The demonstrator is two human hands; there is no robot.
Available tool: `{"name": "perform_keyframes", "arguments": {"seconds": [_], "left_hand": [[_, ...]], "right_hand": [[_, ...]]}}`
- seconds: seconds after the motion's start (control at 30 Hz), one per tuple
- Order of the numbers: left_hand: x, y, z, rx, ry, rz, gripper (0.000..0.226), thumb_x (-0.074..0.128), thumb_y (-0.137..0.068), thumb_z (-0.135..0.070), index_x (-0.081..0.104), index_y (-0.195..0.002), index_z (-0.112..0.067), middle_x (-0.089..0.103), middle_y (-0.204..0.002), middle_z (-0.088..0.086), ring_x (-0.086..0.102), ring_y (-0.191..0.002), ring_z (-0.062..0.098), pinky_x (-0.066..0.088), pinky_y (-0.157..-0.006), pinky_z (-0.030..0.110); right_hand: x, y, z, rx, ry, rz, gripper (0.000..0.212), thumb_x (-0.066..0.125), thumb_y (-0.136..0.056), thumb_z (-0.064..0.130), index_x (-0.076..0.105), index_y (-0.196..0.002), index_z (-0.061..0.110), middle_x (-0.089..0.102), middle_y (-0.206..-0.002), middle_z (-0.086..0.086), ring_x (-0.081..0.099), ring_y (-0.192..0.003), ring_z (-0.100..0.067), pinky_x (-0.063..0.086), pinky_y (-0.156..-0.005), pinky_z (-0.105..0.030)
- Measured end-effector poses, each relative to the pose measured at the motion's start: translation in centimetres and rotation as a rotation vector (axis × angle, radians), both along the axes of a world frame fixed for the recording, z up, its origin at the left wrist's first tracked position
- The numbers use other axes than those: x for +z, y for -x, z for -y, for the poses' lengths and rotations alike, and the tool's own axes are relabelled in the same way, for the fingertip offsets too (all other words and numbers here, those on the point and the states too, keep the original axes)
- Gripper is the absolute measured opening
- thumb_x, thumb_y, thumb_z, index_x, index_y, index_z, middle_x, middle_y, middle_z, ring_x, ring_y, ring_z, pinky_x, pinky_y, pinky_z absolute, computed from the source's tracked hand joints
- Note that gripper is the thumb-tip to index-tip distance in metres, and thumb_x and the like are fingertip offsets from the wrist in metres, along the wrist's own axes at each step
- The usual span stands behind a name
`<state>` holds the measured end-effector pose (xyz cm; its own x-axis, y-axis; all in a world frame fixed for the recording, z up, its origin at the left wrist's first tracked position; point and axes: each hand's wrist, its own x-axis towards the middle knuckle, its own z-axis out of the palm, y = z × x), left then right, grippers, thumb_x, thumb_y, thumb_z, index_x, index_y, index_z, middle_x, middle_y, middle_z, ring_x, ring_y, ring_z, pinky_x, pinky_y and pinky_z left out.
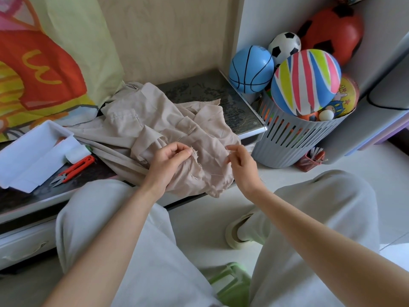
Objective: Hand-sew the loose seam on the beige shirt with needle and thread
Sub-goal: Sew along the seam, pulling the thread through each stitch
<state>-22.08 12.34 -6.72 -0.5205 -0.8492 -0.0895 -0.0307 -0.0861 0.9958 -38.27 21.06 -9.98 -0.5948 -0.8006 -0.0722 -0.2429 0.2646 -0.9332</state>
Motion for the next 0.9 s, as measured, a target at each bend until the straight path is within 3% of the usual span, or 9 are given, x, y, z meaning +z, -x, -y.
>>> {"name": "perform_keyframes", "arguments": {"seconds": [0.13,0.3,0.5,0.63,0.9], "left_hand": [[0.1,-0.1,0.2,-0.008,-0.033,-0.023,0.012,0.067,-0.083,-0.018,0.066,-0.071,-0.021,0.063,-0.074,-0.001,0.055,-0.074,0.011,0.043,-0.075,0.023],[0.1,-0.1,0.1,0.004,-0.042,-0.042,0.017,0.059,-0.091,-0.011,0.063,-0.075,-0.015,0.063,-0.07,-0.004,0.056,-0.069,0.007,0.043,-0.071,0.021],[0.7,0.1,-0.2,0.018,-0.062,-0.076,0.02,0.053,-0.093,-0.008,0.058,-0.074,-0.01,0.063,-0.061,-0.008,0.057,-0.059,0.002,0.045,-0.06,0.013],[0.7,0.1,-0.2,0.016,-0.073,-0.082,0.022,0.052,-0.094,-0.008,0.056,-0.073,-0.01,0.061,-0.061,-0.007,0.056,-0.059,0.003,0.045,-0.06,0.015],[0.7,0.0,-0.1,0.015,-0.082,-0.074,0.023,0.053,-0.094,-0.008,0.054,-0.071,-0.011,0.056,-0.062,-0.004,0.052,-0.059,0.005,0.044,-0.06,0.016]], "right_hand": [[0.9,-1.5,0.6,0.121,0.08,0.01,0.013,0.045,-0.098,0.006,0.057,-0.1,0.01,0.065,-0.078,0.001,0.048,-0.053,0.007,0.035,-0.055,-0.008],[1.3,-2.7,1.0,0.184,0.102,-0.017,0.022,0.05,-0.096,0.01,0.057,-0.082,0.025,0.065,-0.075,0.009,0.056,-0.072,-0.001,0.041,-0.071,-0.017],[2.2,-3.4,0.9,0.251,0.108,0.045,0.015,0.048,-0.097,0.007,0.056,-0.087,0.015,0.062,-0.072,0.01,0.059,-0.075,-0.004,0.044,-0.078,-0.018],[2.4,-3.5,0.8,0.25,0.098,0.039,0.014,0.047,-0.098,0.007,0.057,-0.089,0.012,0.06,-0.072,0.01,0.05,-0.058,0.006,0.037,-0.062,-0.008],[3.2,-3.8,0.8,0.253,0.093,0.066,0.015,0.046,-0.098,0.007,0.057,-0.089,0.011,0.058,-0.07,0.009,0.047,-0.051,0.005,0.034,-0.058,-0.009]]}}
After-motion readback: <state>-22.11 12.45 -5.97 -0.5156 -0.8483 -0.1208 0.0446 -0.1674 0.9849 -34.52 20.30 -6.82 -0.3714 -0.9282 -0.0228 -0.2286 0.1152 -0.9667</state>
